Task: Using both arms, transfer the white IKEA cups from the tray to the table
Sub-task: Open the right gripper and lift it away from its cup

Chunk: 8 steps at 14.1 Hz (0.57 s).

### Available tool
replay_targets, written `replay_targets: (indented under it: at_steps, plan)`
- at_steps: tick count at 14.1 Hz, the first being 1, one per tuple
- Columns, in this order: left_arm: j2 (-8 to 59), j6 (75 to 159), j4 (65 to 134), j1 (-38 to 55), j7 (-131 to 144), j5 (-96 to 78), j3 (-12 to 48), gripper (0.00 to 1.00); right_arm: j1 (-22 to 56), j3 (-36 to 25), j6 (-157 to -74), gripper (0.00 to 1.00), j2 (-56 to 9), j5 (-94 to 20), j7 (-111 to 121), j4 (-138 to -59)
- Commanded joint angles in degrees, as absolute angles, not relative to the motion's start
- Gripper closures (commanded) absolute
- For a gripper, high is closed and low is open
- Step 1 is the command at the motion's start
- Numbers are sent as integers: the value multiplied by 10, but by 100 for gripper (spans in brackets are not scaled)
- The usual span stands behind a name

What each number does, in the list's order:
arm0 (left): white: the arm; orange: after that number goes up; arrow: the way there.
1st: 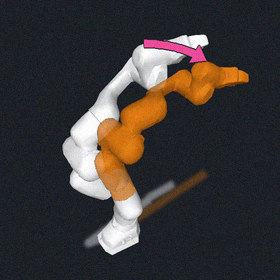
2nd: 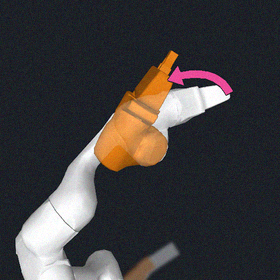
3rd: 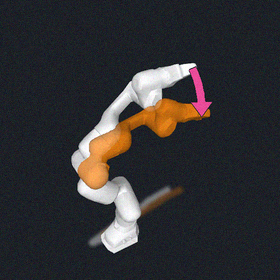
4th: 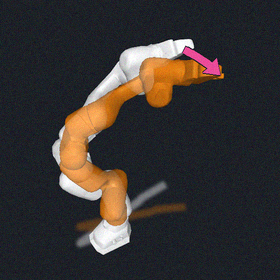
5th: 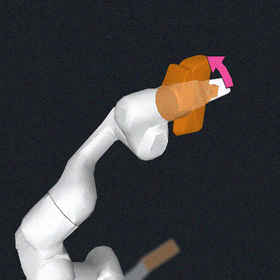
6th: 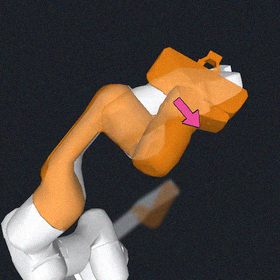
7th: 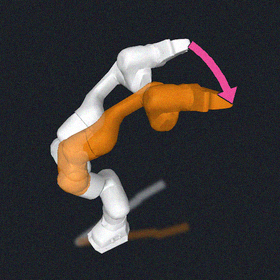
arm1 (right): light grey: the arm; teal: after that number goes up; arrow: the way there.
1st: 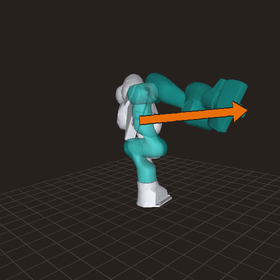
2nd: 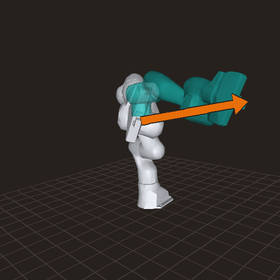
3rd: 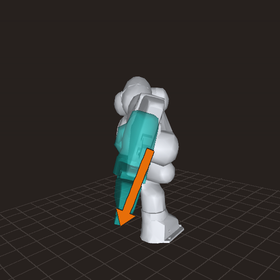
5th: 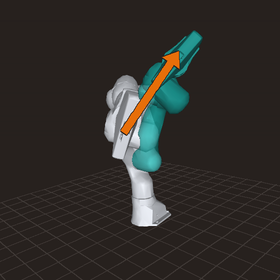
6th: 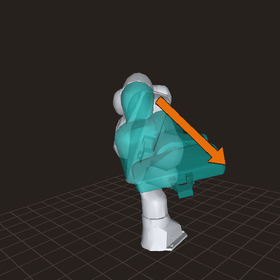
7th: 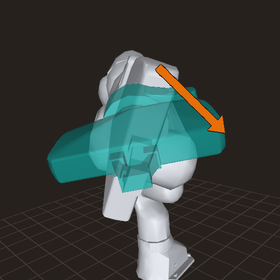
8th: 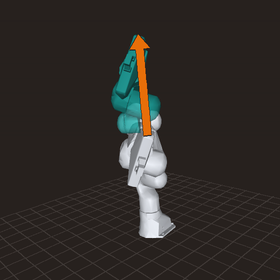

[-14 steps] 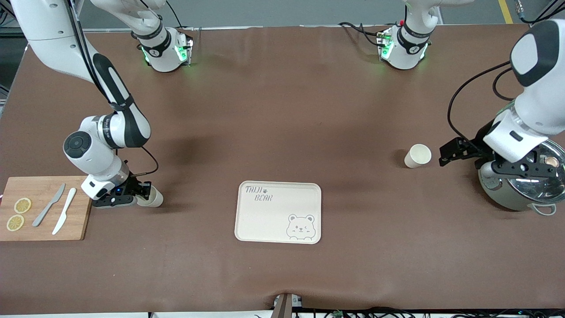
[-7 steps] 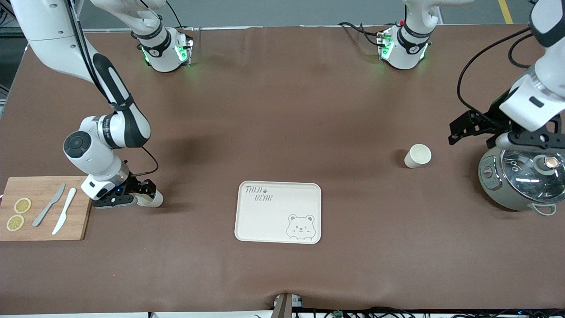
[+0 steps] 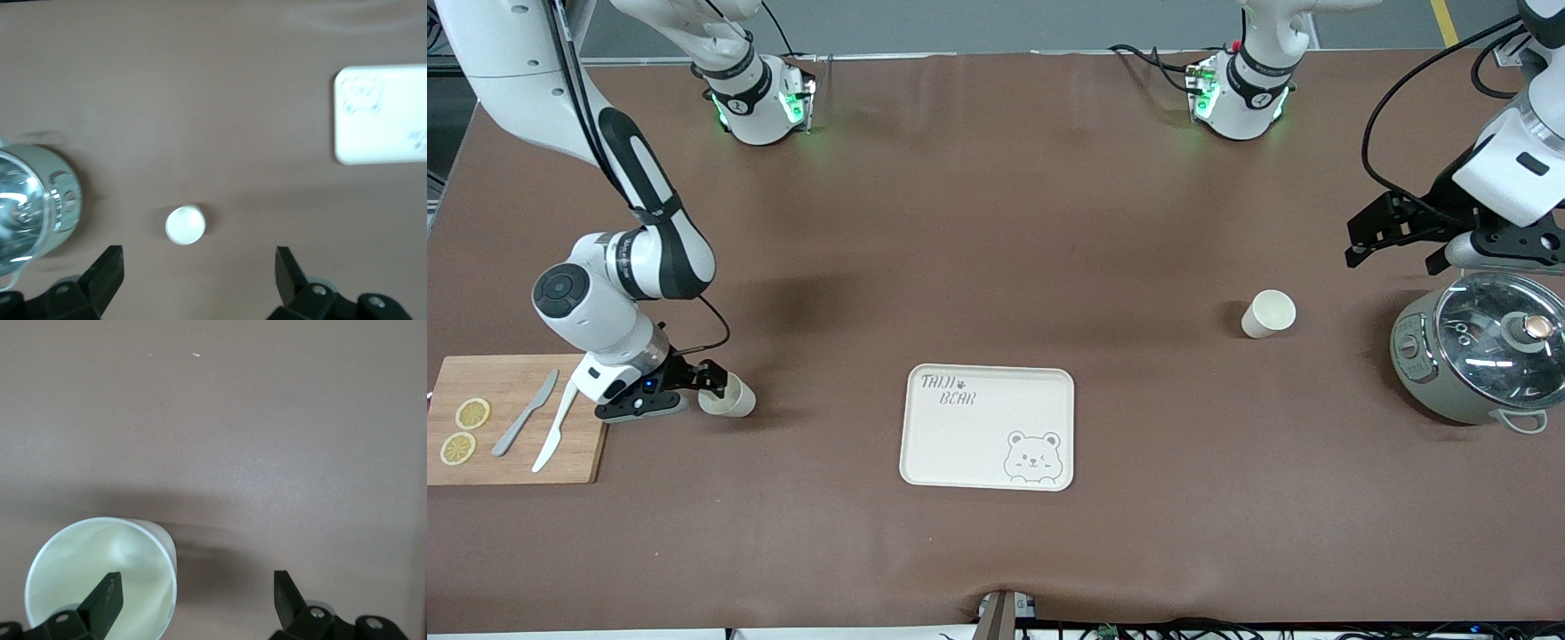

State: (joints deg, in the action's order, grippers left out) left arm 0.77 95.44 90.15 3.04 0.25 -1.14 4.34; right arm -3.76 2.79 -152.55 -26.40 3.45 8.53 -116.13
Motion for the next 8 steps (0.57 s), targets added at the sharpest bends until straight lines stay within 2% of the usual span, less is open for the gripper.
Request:
replay_targets:
  at_steps: [1, 4, 8]
  plan:
    - [6, 907, 890, 32, -41, 23, 44, 0, -47, 38, -1456, 0, -227, 21, 98, -1149]
    - [6, 896, 889, 31, -40, 21, 43, 0, -47, 38, -1347, 0, -206, -18, 98, -1105]
    - [9, 892, 889, 31, -39, 14, 43, 0, -44, 37, -1246, 0, -179, -22, 95, -1057]
